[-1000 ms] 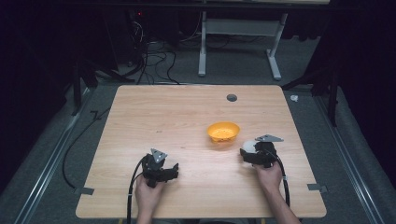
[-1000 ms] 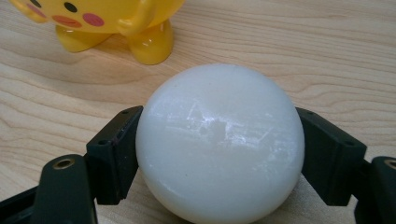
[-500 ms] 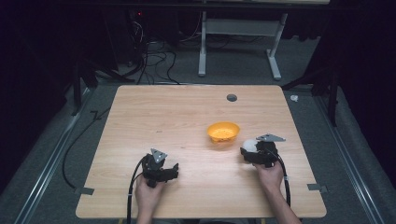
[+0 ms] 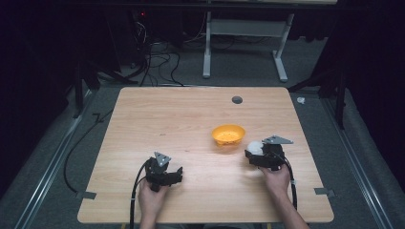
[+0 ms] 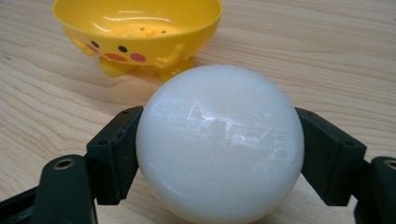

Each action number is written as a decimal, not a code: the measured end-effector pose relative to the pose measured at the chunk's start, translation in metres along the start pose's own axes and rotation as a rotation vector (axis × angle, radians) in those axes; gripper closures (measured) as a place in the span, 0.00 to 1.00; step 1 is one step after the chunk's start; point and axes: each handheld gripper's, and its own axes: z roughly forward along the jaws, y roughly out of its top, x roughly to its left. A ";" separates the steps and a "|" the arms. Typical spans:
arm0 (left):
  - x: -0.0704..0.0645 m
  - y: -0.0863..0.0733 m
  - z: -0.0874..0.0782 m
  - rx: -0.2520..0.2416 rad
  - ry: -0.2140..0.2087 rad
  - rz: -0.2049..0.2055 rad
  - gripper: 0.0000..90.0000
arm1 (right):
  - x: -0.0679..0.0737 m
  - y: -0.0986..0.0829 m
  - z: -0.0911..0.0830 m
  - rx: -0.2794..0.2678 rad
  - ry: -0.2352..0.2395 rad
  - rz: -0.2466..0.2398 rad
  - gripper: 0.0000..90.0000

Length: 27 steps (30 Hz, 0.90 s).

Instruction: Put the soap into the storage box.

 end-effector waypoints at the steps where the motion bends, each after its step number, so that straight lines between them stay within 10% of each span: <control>1: 0.000 0.000 0.000 0.000 0.000 0.000 0.16 | -0.001 0.000 -0.001 -0.003 0.004 0.005 0.26; 27: 0.000 0.000 0.000 0.000 0.000 0.000 0.16 | 0.009 0.023 -0.014 -0.020 0.033 -0.033 0.26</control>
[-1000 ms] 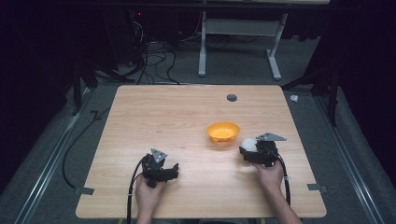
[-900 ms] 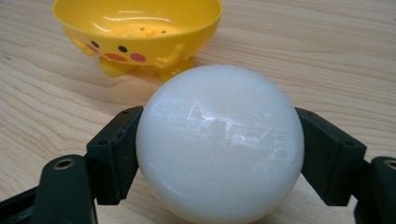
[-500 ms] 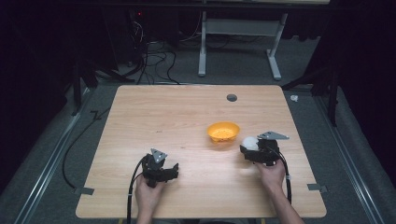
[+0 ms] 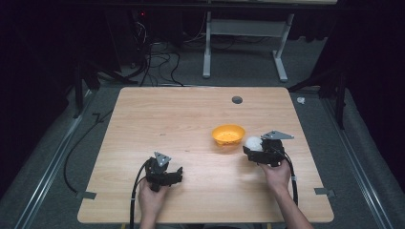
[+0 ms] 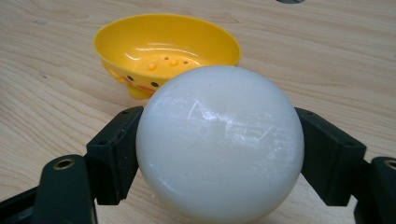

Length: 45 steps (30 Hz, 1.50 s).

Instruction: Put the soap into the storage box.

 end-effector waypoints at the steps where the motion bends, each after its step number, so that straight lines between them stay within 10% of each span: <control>1: 0.000 0.000 0.000 0.000 0.000 0.000 0.16 | 0.000 0.000 0.000 0.000 0.000 0.000 0.26; 45: 0.000 0.000 0.000 0.000 -0.001 0.000 0.16 | 0.027 0.044 0.008 0.001 0.059 -0.095 0.26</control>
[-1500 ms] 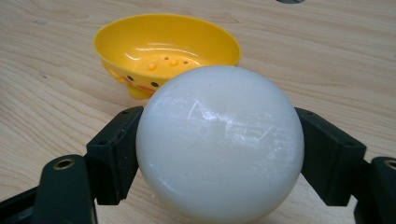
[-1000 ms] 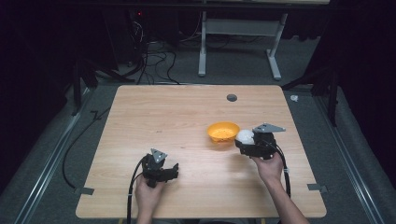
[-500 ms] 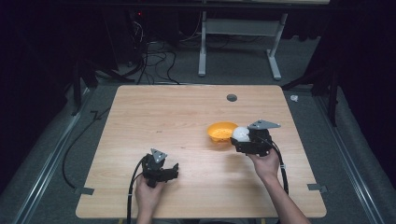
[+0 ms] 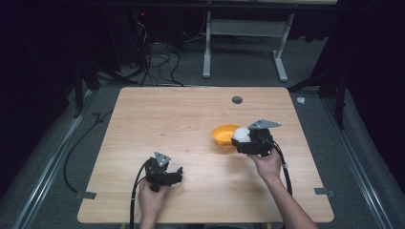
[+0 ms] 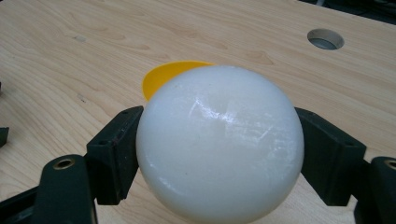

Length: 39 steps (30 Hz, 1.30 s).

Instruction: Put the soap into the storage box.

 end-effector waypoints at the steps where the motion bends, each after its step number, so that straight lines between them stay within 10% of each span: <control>1: 0.000 0.000 0.000 0.000 0.000 0.000 0.16 | 0.001 0.002 0.001 -0.001 0.001 -0.004 0.26; 39: 0.000 0.000 0.000 0.000 -0.001 0.001 0.16 | 0.007 0.029 0.053 0.074 0.016 -0.013 0.26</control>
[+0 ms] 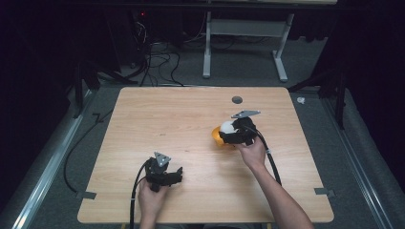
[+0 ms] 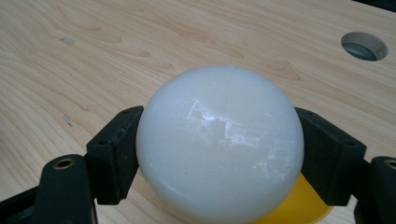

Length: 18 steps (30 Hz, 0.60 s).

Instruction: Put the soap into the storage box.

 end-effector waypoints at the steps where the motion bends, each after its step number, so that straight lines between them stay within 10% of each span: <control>1: 0.000 0.000 0.000 0.000 0.000 0.000 0.16 | -0.001 0.000 0.002 -0.003 -0.002 0.003 0.26; 18: 0.000 0.000 0.000 0.000 0.000 0.000 0.16 | -0.006 -0.003 0.018 0.032 -0.036 0.023 0.26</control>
